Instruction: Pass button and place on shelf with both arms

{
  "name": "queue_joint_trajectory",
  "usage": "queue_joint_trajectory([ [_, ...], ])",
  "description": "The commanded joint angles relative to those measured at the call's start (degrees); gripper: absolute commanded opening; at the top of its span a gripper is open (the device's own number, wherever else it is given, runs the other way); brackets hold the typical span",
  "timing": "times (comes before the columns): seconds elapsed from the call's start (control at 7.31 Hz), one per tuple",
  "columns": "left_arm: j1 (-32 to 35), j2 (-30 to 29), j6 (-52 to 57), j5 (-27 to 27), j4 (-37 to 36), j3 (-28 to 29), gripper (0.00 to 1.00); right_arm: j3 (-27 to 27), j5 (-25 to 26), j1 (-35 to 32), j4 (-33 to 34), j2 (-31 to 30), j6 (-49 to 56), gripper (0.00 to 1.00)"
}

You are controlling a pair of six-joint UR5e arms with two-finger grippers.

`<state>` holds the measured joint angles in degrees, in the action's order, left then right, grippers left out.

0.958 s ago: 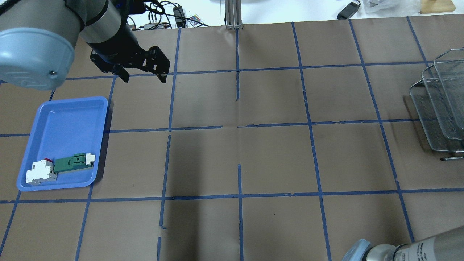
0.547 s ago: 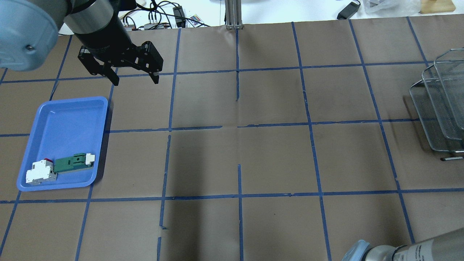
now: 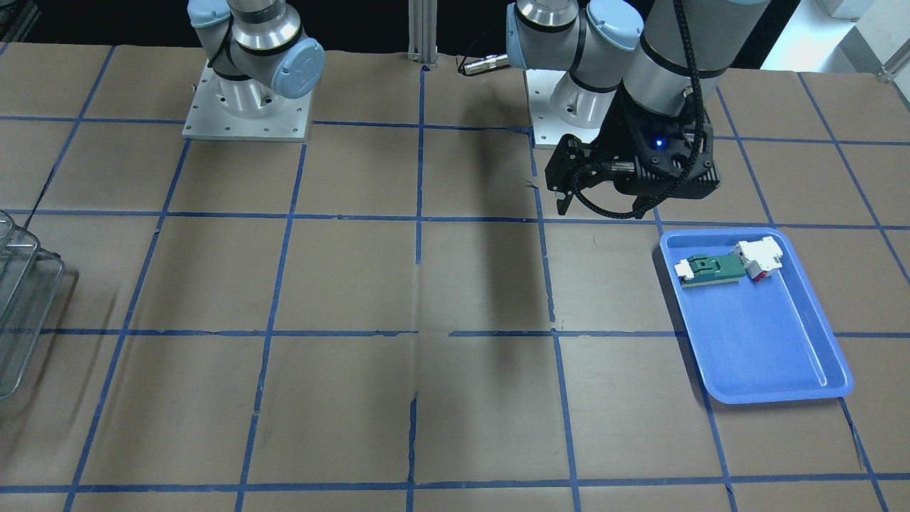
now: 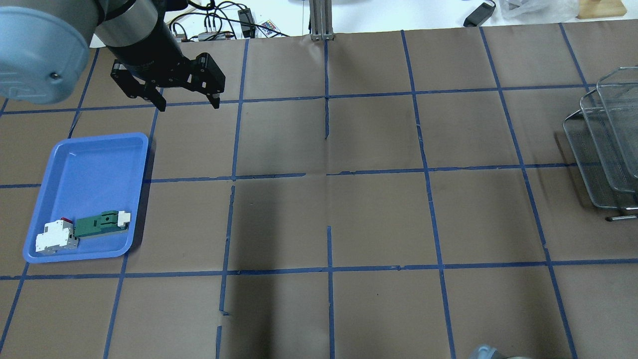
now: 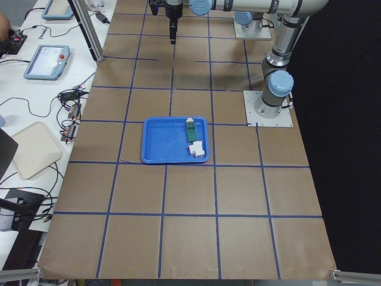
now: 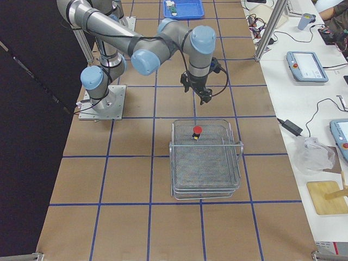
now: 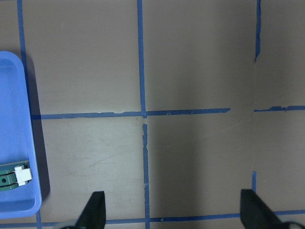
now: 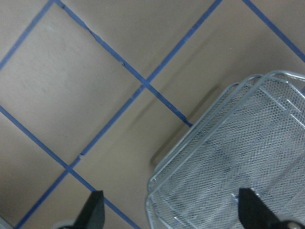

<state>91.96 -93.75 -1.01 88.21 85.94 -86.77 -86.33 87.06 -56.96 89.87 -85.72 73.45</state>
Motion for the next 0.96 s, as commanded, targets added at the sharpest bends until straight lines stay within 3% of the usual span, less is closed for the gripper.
queue_joint_trajectory([
  [0.0, 0.0, 0.1, 0.0, 0.0, -0.6, -0.3, 1.0, -2.4, -0.1, -13.1, -3.5, -7.1, -27.2, 1.0],
  [0.41, -0.1, 0.2, -0.4, -0.1, -0.6, -0.2, 1.0, -2.7, -0.1, -29.0, -2.6, -8.2, -64.2, 1.0],
  [0.82, -0.1, 0.2, -0.6, -0.1, -0.6, -0.3, 1.0, -2.8, -0.1, -32.0, -2.2, -7.4, -80.0, 1.0],
])
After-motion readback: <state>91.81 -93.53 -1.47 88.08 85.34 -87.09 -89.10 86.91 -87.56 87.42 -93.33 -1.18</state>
